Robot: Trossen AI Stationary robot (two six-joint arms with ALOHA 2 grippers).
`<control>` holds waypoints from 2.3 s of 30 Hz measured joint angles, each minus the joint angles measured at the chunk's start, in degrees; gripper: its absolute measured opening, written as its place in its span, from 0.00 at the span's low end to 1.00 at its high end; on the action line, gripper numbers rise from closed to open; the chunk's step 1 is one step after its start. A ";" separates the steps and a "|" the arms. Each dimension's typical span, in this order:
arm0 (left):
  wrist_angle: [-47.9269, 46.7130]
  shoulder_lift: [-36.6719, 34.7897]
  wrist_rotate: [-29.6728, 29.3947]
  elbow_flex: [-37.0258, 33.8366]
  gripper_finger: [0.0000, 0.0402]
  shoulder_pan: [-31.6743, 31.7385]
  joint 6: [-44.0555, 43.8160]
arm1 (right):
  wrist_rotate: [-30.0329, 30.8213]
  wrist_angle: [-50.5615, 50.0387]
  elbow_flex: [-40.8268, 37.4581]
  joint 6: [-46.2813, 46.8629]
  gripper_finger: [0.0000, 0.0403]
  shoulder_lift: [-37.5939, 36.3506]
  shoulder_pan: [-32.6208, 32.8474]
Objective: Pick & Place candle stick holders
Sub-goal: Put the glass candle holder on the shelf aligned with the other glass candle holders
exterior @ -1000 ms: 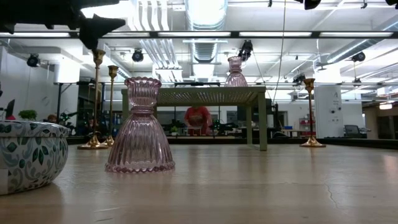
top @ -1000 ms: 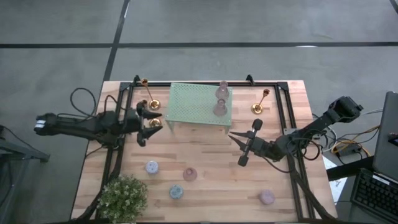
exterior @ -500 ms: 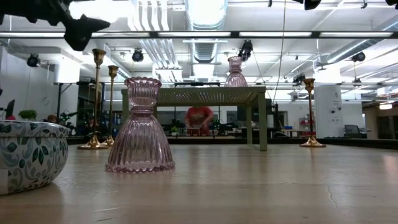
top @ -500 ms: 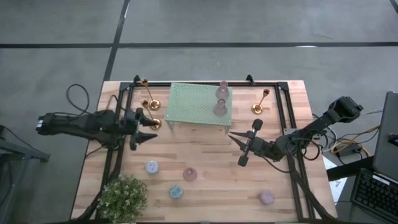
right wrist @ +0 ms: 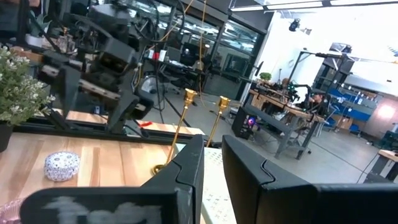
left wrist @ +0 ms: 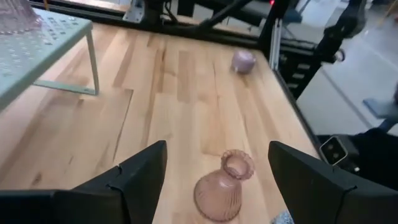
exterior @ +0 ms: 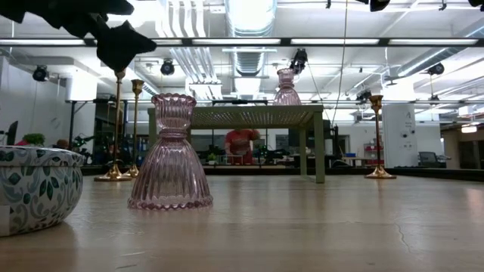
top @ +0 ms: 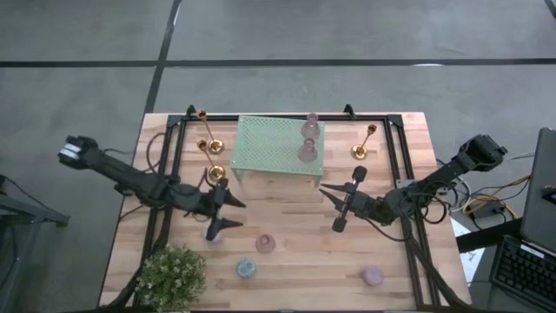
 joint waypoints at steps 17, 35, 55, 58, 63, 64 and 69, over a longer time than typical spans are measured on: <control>2.58 14.11 -4.66 8.63 0.71 -3.45 0.41 | -4.53 -10.33 0.00 24.29 0.17 0.61 -10.51; 3.23 14.00 -4.66 8.85 0.71 -3.49 2.73 | -21.69 -18.16 0.00 35.50 0.05 4.23 -26.42; 3.23 13.98 -4.64 8.76 0.71 -3.56 2.61 | -18.96 -20.06 7.26 37.80 0.02 15.60 -28.24; 3.25 13.96 -4.64 8.74 0.71 -3.56 2.78 | -16.82 -21.86 7.43 38.02 0.02 14.53 -28.30; 3.26 13.96 -4.64 8.74 0.71 -3.54 3.33 | -14.63 -23.01 7.37 37.73 0.02 13.33 -28.49; 3.30 13.96 -4.64 8.74 0.71 -3.54 3.31 | -14.52 -23.15 7.37 37.68 0.02 13.31 -28.54; 3.32 13.96 -4.64 8.74 0.71 -3.56 3.26 | -13.55 -23.63 7.36 37.54 0.02 13.32 -29.21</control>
